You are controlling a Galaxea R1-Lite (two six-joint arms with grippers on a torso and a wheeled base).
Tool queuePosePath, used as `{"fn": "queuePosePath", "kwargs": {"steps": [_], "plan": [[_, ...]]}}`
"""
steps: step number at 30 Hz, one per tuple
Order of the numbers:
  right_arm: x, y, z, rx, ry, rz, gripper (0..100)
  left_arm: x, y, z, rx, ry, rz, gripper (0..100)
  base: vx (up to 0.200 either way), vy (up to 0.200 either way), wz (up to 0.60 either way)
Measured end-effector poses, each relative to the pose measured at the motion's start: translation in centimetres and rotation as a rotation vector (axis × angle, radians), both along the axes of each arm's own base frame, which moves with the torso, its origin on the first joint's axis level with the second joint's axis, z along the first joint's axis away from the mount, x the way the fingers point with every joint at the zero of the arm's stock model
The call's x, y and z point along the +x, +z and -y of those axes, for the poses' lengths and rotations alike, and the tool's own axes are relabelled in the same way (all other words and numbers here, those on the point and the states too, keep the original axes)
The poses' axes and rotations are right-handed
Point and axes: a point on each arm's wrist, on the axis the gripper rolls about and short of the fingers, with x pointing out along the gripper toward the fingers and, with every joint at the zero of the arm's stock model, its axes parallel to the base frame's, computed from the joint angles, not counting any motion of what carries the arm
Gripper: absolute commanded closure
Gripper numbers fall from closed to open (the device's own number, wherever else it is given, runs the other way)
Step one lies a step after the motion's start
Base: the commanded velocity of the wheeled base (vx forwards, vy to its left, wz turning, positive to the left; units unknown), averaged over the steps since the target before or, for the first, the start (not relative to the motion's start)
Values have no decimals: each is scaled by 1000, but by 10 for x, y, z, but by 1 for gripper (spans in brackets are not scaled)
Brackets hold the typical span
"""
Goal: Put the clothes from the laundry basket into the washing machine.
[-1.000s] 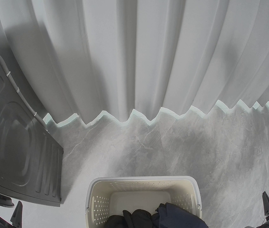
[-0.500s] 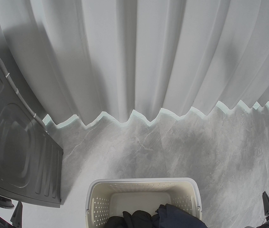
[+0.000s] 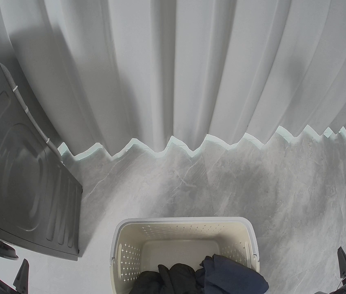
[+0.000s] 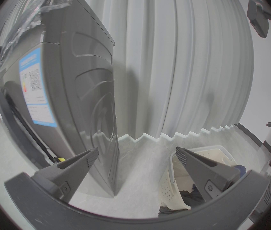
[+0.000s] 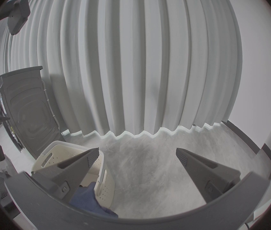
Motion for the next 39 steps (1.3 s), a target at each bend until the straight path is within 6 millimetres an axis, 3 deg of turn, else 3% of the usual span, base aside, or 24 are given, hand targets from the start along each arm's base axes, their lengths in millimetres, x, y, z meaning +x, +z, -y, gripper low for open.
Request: {"fn": "queuePosePath", "kwargs": {"steps": [31, 39], "plan": [[0, 0, 0, 0, 0, -1, 0, 0, 0, 0, 0, 1, 0, 0, -200, 0, 0], [0, 0, 0, 0, -1, 0, 0, 0, 0, 0, 0, 3, 0, 0, 0, 0, 0]]}}
